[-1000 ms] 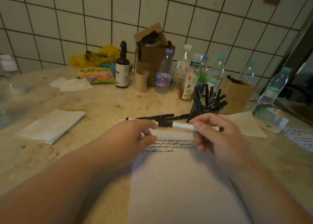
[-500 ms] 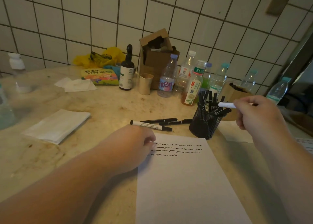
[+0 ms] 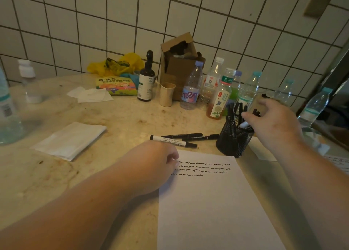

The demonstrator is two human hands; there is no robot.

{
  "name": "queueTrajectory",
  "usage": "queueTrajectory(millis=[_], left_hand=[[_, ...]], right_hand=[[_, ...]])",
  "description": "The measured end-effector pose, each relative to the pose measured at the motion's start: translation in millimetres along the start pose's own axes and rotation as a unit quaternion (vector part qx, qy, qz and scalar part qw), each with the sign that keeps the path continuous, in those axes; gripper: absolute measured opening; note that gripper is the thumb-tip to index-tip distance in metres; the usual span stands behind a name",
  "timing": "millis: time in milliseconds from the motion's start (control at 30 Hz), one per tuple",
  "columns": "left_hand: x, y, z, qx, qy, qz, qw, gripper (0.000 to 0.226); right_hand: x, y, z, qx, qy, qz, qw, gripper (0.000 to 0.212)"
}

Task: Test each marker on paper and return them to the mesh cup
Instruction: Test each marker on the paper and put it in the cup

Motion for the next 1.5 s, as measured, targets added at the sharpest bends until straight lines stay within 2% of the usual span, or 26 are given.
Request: queueTrajectory(millis=[33, 100, 200, 267, 367, 500, 667, 733, 800, 867, 933, 1033, 1167, 1233, 1333, 1400, 1500], left_hand=[[0, 0, 0, 0.0, 0.001, -0.001, 1.0, 0.022], [0, 2, 1, 0.005, 0.001, -0.005, 1.0, 0.022], [0, 5, 3, 0.016, 0.0, -0.008, 1.0, 0.021], [0, 6, 3, 0.017, 0.003, -0.009, 1.0, 0.02], [0, 5, 0, 0.01, 0.018, -0.011, 1.0, 0.02], [0, 3, -1, 0.006, 0.02, -0.007, 1.0, 0.021], [1, 5, -1, 0.003, 0.015, -0.003, 1.0, 0.021], [3, 5, 1, 0.002, 0.008, -0.006, 1.0, 0.02], [2, 5, 3, -0.004, -0.004, -0.004, 1.0, 0.021], [-2, 5, 1, -0.01, -0.029, 0.002, 1.0, 0.025], [-9, 3, -5, -0.017, -0.055, 0.022, 0.998, 0.028], [-17, -4, -13, -0.033, -0.07, 0.068, 0.995, 0.023], [-18, -7, -18, -0.076, -0.099, 0.074, 0.989, 0.016], [-18, -6, -16, -0.072, -0.102, 0.072, 0.99, 0.014], [-22, -5, -8, -0.009, -0.054, 0.089, 0.995, 0.016], [-24, -5, -7, 0.045, -0.016, 0.104, 0.993, 0.021], [-13, -5, -11, 0.112, 0.007, 0.129, 0.985, 0.026]], right_hand=[[5, -4, 2, -0.009, 0.024, -0.013, 1.0, 0.047], [14, -15, 9, 0.005, 0.088, -0.075, 0.993, 0.037], [27, -33, 36, 0.144, 0.044, -0.159, 0.976, 0.018], [30, -39, 63, 0.249, -0.001, -0.174, 0.953, 0.019], [31, -43, 101, 0.309, -0.037, -0.157, 0.937, 0.026], [32, -47, 121, 0.324, -0.05, -0.129, 0.936, 0.035], [40, -48, 109, 0.315, -0.087, -0.132, 0.936, 0.044], [42, -49, 91, 0.303, -0.029, -0.102, 0.947, 0.039], [40, -53, 71, 0.287, 0.085, -0.035, 0.953, 0.024], [37, -61, 55, 0.294, 0.22, 0.062, 0.928, 0.013], [33, -72, 47, 0.315, 0.357, 0.136, 0.869, 0.012], [26, -86, 39, 0.326, 0.456, 0.178, 0.808, 0.018], [14, -97, 28, 0.322, 0.537, 0.189, 0.757, 0.032], [5, -100, 28, 0.314, 0.562, 0.181, 0.743, 0.032], [-5, -101, 34, 0.307, 0.554, 0.136, 0.762, 0.021], [-7, -100, 36, 0.315, 0.524, 0.084, 0.787, 0.025], [-10, -93, 30, 0.292, 0.554, 0.05, 0.778, 0.026]])
Point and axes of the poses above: each hand's wrist, its own y-axis towards the middle knuckle, its own z-axis out of the palm, x = y × z, the point moved 2 cm from there along y, towards the middle knuckle, and after that the axes turned 15 degrees about y, right-handed, at the moved point
